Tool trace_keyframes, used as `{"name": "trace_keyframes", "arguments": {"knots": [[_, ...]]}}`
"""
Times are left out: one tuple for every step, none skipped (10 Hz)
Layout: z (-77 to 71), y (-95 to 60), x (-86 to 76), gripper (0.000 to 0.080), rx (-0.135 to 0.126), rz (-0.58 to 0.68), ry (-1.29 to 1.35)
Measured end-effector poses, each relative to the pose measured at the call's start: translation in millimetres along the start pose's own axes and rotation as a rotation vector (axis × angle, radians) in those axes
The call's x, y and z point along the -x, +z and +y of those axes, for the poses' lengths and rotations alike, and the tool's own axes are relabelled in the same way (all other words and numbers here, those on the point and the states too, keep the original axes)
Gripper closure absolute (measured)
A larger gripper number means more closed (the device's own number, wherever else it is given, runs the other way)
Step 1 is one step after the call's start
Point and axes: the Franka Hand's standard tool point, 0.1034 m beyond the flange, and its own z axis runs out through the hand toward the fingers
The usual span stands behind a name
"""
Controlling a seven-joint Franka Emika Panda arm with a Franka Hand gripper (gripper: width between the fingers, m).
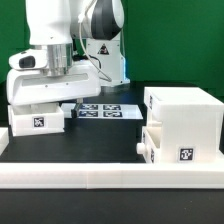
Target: Assemble drawer
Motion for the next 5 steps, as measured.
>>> {"name": "trace_keyframes", "arguments": {"knots": [[-0.4, 0.1, 0.0, 0.0163, 0.0, 0.0, -0.001], [-0.4, 0.1, 0.0, 0.0331, 0.0, 0.0, -0.001], [-0.4, 0.1, 0.0, 0.0532, 0.0, 0.0, -0.001], [-0.4, 0.1, 0.0, 0.0532, 0.0, 0.0, -0.002], [-0.4, 0.1, -0.1, 0.067, 0.0, 0.0, -0.002]]}}
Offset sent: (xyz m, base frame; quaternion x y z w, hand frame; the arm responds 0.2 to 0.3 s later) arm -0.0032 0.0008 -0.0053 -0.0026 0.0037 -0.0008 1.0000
